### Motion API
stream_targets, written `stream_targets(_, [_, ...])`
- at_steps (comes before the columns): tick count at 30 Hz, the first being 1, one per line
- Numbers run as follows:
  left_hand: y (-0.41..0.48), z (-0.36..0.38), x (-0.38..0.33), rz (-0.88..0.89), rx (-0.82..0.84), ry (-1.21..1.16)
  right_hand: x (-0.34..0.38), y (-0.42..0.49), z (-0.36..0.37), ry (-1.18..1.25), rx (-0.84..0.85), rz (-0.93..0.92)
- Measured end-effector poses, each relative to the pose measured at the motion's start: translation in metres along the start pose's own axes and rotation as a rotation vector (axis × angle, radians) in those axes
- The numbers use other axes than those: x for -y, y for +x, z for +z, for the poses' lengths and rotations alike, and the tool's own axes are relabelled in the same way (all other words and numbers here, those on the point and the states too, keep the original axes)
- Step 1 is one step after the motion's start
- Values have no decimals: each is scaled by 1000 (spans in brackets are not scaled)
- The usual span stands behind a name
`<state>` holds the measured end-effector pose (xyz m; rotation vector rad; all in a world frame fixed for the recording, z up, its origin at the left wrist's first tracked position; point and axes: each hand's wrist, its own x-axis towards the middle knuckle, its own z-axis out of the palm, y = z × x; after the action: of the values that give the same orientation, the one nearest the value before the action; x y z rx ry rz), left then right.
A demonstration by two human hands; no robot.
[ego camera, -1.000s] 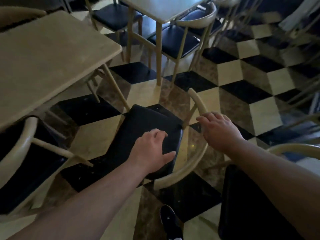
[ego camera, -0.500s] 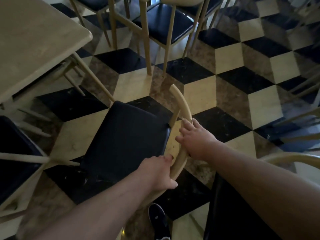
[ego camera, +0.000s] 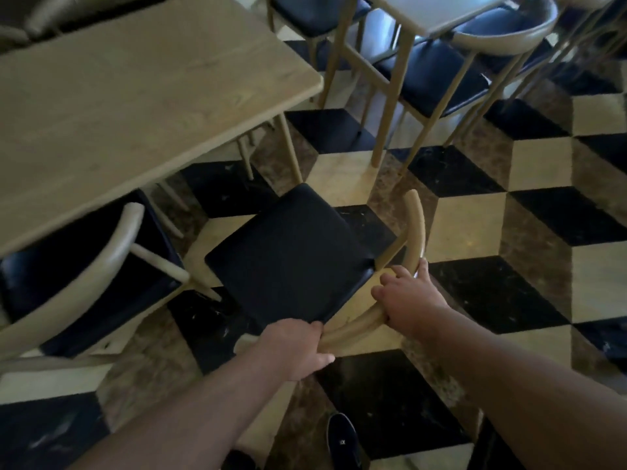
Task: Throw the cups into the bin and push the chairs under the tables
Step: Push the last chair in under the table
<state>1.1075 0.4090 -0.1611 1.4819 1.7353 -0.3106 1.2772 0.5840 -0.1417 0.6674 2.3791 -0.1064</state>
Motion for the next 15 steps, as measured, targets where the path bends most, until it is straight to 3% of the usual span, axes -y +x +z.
stream_targets(7, [-38,-5,105,-33,-211,105,79,43,-48,59,-27,38])
stream_targets(15, [-30,-44,179,-72,-344,193,91,109,-93,50,-60,12])
